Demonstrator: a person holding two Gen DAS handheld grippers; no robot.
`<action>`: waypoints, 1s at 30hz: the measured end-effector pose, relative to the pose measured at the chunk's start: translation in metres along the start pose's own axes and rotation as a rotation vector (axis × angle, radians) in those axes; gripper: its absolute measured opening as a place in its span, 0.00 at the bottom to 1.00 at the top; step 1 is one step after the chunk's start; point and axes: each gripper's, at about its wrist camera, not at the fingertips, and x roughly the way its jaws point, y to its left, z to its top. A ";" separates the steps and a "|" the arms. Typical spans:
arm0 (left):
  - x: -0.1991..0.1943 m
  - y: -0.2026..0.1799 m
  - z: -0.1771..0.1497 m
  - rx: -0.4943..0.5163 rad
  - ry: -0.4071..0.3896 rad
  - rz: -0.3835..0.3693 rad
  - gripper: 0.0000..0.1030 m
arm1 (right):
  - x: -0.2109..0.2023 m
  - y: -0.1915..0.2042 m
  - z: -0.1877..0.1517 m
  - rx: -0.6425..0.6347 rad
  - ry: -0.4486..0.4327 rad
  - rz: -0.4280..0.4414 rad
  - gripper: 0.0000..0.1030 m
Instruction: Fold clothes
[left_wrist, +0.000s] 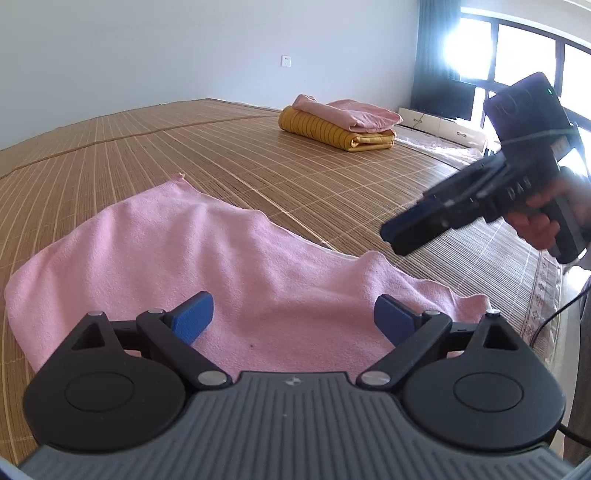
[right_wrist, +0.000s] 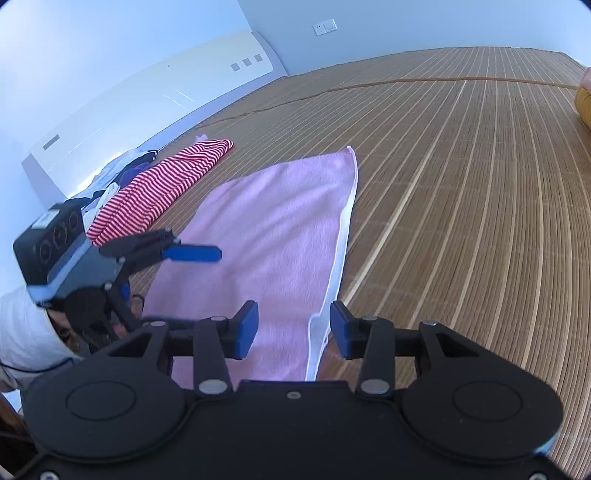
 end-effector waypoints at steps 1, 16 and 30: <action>0.000 0.003 0.001 -0.016 -0.005 0.008 0.94 | -0.001 0.001 -0.009 -0.005 -0.021 -0.024 0.43; 0.003 0.000 -0.008 -0.023 0.018 0.028 0.94 | 0.020 -0.001 -0.007 0.024 -0.053 0.087 0.30; 0.004 0.004 -0.010 -0.017 0.025 0.043 0.94 | 0.016 -0.007 -0.009 0.089 0.000 -0.008 0.03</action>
